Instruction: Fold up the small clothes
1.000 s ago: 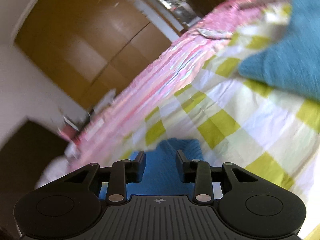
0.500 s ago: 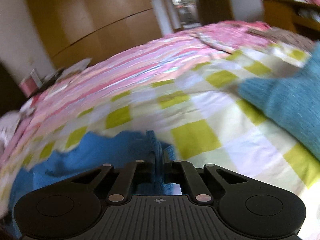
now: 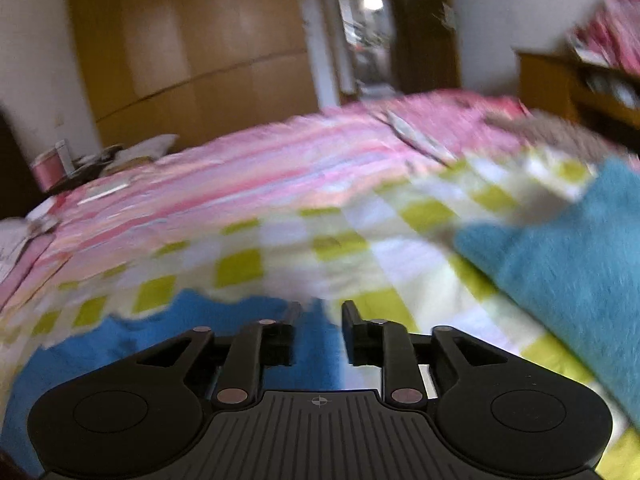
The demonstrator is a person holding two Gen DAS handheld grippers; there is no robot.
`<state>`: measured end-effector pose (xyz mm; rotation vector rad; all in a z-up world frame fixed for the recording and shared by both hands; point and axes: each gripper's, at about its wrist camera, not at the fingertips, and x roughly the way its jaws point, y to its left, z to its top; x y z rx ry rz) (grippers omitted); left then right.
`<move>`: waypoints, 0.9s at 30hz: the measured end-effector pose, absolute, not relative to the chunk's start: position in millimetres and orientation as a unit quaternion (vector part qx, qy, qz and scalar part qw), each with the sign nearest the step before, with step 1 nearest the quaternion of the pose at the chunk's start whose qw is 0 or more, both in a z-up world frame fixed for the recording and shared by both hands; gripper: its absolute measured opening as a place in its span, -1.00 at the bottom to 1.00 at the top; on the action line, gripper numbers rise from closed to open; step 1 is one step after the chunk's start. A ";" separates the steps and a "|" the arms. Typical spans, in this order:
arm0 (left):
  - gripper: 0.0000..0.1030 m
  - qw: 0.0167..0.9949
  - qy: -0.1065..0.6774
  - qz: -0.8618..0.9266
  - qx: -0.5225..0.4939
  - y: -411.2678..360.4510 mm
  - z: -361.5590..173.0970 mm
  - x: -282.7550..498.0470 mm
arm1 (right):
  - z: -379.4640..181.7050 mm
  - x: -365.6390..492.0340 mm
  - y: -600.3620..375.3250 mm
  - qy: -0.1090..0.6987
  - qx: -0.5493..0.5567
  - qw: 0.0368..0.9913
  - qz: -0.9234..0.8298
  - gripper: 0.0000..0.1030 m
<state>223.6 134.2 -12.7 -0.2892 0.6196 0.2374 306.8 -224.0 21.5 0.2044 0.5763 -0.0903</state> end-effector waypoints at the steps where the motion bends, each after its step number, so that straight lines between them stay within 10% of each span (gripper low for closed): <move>1: -0.34 0.936 0.300 0.114 -0.145 133.7 -12.2 219.6 | 24.6 303.7 -212.2 0.283 0.094 0.954 -0.017 -0.48; 27: -0.26 0.925 0.338 0.017 -0.172 150.5 -25.9 213.9 | -3.4 357.3 15.9 0.407 0.055 0.888 0.206 -0.35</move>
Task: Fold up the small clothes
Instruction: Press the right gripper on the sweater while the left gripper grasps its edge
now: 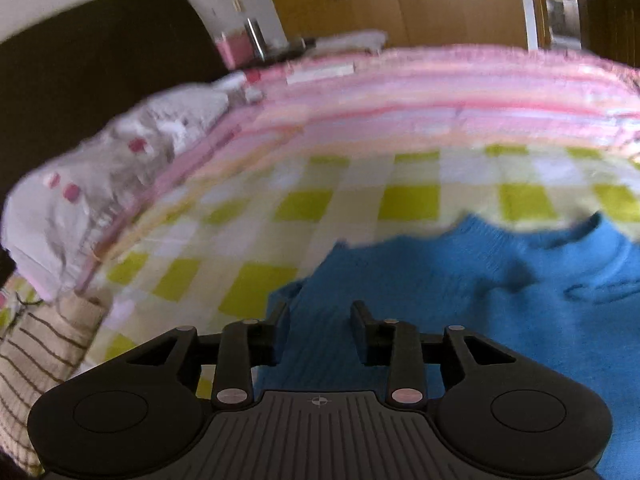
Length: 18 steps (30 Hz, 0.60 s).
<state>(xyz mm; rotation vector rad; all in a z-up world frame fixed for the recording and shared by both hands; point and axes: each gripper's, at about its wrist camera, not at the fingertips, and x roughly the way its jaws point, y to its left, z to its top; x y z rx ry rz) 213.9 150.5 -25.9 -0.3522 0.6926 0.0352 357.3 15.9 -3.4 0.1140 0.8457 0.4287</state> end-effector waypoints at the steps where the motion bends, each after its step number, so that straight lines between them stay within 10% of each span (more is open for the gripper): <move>1: -0.26 0.926 0.337 0.016 -0.169 150.8 -25.9 213.9 | -7.4 358.3 21.0 0.416 0.043 0.887 0.196 -0.36; 7: -0.26 0.925 0.337 0.015 -0.175 155.0 -26.5 214.1 | -3.2 356.2 26.9 0.410 0.057 0.887 0.203 -0.90; 18: -0.24 0.924 0.333 0.016 -0.187 157.3 -26.5 212.5 | -7.4 352.3 33.4 0.419 0.082 0.870 0.244 -0.92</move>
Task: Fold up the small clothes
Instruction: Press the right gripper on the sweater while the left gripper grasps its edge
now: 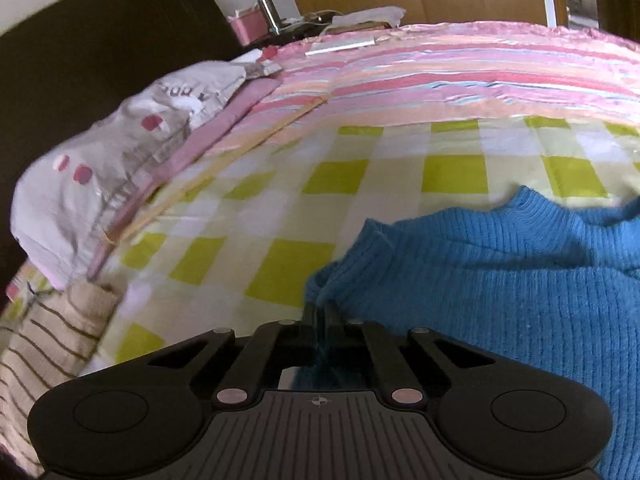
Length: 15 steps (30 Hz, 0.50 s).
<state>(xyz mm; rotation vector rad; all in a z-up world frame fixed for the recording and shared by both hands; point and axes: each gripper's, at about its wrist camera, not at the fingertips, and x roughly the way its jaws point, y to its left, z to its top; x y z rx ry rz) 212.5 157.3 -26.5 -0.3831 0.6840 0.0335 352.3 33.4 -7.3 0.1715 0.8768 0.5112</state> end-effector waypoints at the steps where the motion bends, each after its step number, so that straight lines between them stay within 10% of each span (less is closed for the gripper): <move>1: -0.24 0.924 0.333 0.016 -0.189 157.9 -26.6 212.3 | -4.9 352.6 31.6 0.418 0.094 0.868 0.251 -0.92; 15: -0.22 0.918 0.337 0.003 -0.209 163.0 -27.0 213.7 | 10.1 362.0 34.2 0.439 0.073 0.861 0.247 -0.47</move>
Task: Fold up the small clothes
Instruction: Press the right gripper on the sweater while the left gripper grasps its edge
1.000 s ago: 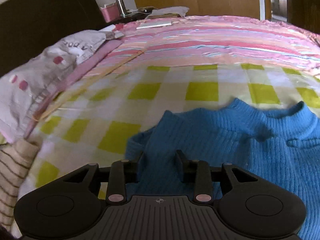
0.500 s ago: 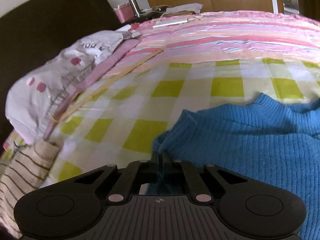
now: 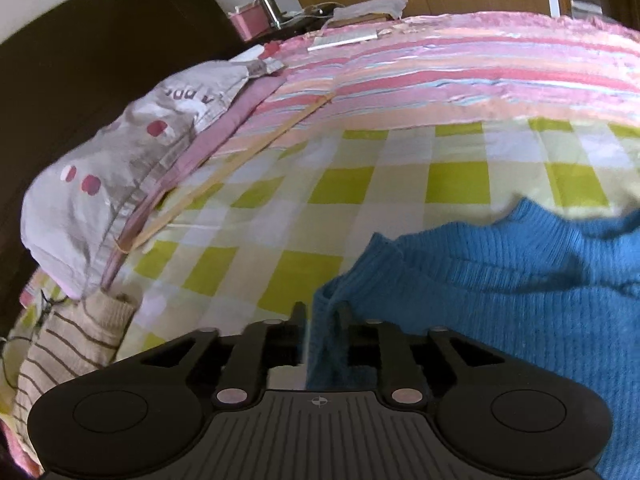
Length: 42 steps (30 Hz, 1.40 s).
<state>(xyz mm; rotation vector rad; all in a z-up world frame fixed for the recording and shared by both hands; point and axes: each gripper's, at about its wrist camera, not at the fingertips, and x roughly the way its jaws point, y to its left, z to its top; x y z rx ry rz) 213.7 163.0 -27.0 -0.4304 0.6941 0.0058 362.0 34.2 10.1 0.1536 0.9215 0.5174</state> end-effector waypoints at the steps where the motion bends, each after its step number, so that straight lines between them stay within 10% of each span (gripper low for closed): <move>1: -0.21 0.918 0.337 0.002 -0.211 163.3 -26.6 213.3 | 12.2 362.2 36.8 0.439 0.065 0.862 0.246 -0.35; 18: -0.12 0.911 0.344 -0.024 -0.224 159.3 -27.1 212.1 | -6.4 367.2 94.7 0.459 -0.119 0.854 0.216 -0.15; 35: -0.07 0.913 0.338 -0.027 -0.226 153.4 -30.5 209.0 | -2.6 376.5 69.5 0.462 -0.084 0.853 0.230 -0.72; 42: 0.39 0.931 0.305 -0.019 -0.199 140.6 -26.1 199.4 | 3.6 376.3 58.5 0.462 -0.055 0.853 0.236 -0.78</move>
